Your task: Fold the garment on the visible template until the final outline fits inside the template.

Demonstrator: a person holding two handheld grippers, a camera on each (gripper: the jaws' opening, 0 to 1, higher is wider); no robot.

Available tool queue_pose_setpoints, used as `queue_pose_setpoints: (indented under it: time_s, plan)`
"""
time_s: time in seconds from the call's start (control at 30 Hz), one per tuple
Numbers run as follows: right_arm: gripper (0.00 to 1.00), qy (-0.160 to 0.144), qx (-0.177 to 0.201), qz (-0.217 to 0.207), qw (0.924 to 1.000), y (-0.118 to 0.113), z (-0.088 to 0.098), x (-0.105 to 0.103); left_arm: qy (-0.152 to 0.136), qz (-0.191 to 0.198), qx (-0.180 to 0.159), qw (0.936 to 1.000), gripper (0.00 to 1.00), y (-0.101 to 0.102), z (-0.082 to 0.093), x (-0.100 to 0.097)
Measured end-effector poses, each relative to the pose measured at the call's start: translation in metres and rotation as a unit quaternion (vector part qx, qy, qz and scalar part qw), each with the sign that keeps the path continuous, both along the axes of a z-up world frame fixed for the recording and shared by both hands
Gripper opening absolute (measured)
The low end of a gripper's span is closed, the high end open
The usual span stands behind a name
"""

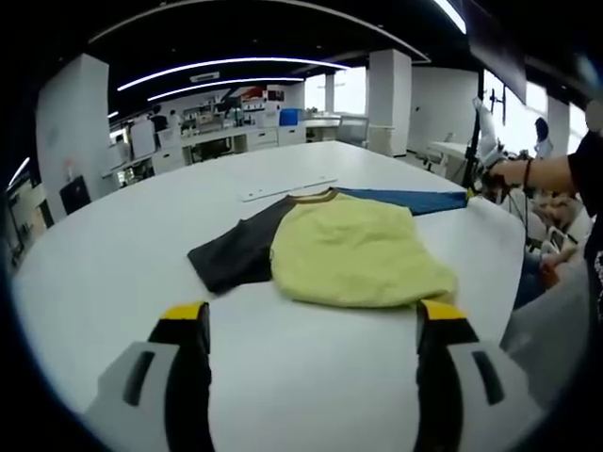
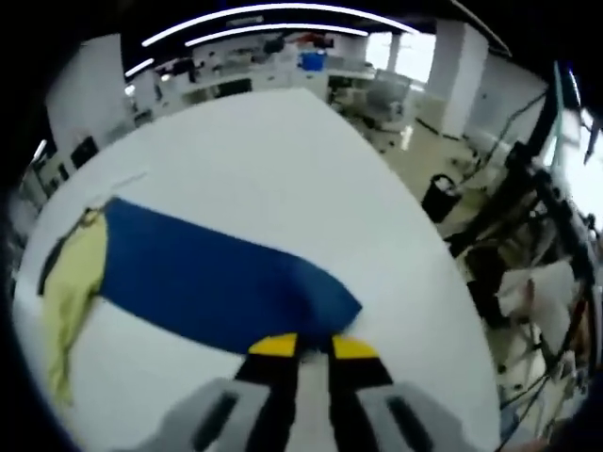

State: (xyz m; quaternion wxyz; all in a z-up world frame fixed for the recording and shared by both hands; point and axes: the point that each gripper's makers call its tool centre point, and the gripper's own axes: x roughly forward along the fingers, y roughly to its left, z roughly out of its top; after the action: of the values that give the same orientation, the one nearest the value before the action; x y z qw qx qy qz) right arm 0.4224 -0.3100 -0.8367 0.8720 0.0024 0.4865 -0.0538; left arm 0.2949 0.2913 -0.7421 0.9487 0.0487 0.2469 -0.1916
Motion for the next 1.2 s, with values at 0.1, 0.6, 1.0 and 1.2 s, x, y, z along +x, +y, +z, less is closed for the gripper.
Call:
queue_pose_setpoints:
  time_s: [0.1,0.6,1.0,1.2]
  plan:
    - [0.17,0.004,-0.01,-0.007,0.9999,-0.01,-0.003,0.0,0.0,0.001,0.001,1.0,0.89,0.0,0.001,-0.001]
    - [0.8,-0.016,0.014,0.042,0.9989,0.005,0.013,-0.008,0.006,0.005,-0.006,1.0,0.99,0.009,-0.006,-0.003]
    - [0.99,-0.037,0.081,0.155,0.9839,0.091,0.034,-0.024,0.005,-0.001,-0.011,0.9999,0.99,0.008,-0.004,-0.01]
    - [0.99,-0.039,0.116,0.234,0.9645,0.146,0.044,-0.036,-0.001,-0.008,-0.021,0.9997,0.99,0.002,0.003,-0.015]
